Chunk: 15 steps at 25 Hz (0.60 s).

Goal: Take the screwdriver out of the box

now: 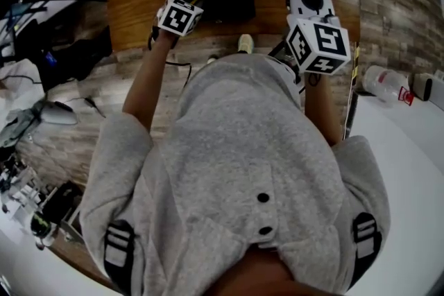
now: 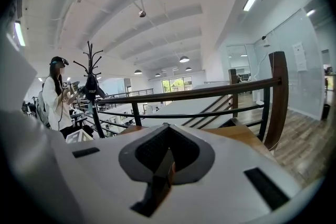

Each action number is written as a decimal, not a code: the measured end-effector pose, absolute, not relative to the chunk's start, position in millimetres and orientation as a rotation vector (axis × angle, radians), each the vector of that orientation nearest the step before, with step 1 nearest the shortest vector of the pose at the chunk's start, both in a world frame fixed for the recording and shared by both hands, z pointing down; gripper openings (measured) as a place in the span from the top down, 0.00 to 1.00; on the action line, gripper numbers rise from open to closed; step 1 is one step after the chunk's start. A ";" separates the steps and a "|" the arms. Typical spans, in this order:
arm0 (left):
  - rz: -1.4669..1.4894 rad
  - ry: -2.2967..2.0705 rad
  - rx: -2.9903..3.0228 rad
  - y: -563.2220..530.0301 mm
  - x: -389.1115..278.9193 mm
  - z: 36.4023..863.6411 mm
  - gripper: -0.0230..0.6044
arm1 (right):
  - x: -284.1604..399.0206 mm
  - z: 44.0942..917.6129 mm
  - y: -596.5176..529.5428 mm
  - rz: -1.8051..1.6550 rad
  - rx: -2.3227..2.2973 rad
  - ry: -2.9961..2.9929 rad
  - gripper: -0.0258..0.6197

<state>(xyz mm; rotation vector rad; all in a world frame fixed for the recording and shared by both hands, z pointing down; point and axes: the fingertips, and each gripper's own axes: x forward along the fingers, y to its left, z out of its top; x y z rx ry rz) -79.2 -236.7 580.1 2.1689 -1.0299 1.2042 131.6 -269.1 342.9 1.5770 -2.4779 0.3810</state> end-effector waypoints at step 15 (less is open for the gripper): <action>0.706 -1.376 2.192 -213.8 -112.6 466.0 0.83 | 100.7 337.4 -233.3 0.362 1.571 -2.445 0.94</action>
